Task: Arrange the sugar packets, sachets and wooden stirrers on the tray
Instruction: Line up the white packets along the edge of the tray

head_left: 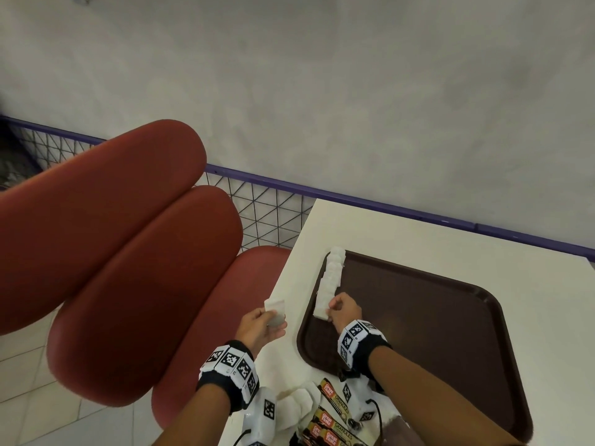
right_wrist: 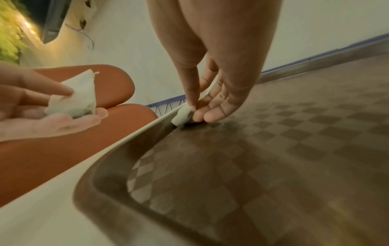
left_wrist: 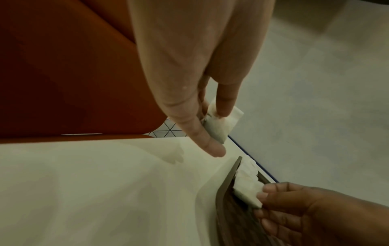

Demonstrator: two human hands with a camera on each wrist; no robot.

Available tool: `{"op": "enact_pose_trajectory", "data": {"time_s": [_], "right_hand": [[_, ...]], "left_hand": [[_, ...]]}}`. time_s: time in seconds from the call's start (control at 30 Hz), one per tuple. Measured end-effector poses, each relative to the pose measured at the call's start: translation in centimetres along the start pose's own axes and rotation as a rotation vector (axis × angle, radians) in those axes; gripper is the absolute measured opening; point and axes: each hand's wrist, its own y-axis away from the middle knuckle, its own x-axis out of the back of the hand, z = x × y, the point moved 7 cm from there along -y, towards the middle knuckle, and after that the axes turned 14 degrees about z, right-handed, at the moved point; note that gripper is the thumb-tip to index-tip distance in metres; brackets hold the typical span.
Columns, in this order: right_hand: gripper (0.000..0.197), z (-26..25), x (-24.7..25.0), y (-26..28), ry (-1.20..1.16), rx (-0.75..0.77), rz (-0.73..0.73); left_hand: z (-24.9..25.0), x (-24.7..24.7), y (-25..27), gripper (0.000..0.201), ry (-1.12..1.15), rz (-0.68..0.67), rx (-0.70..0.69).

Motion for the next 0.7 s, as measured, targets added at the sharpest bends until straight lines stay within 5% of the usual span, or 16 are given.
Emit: {"op": "enact_pose_trajectory", "data": {"time_s": [0.33, 0.5, 0.7], "right_hand": [[0.023, -1.0, -0.5, 0.5, 0.255, 0.207, -0.141], [0.016, -3.0, 0.5, 2.5, 0.061, 0.23, -0.132], [0.033, -5.5, 0.7, 5.4, -0.147, 0.27, -0.278]], "left_hand": [[0.0, 0.3, -0.2, 0.011, -0.079, 0.007, -0.037], [0.2, -0.5, 0.2, 0.01, -0.123, -0.011, -0.067], [0.3, -1.8, 0.9, 0.003, -0.184, -0.032, -0.088]]}}
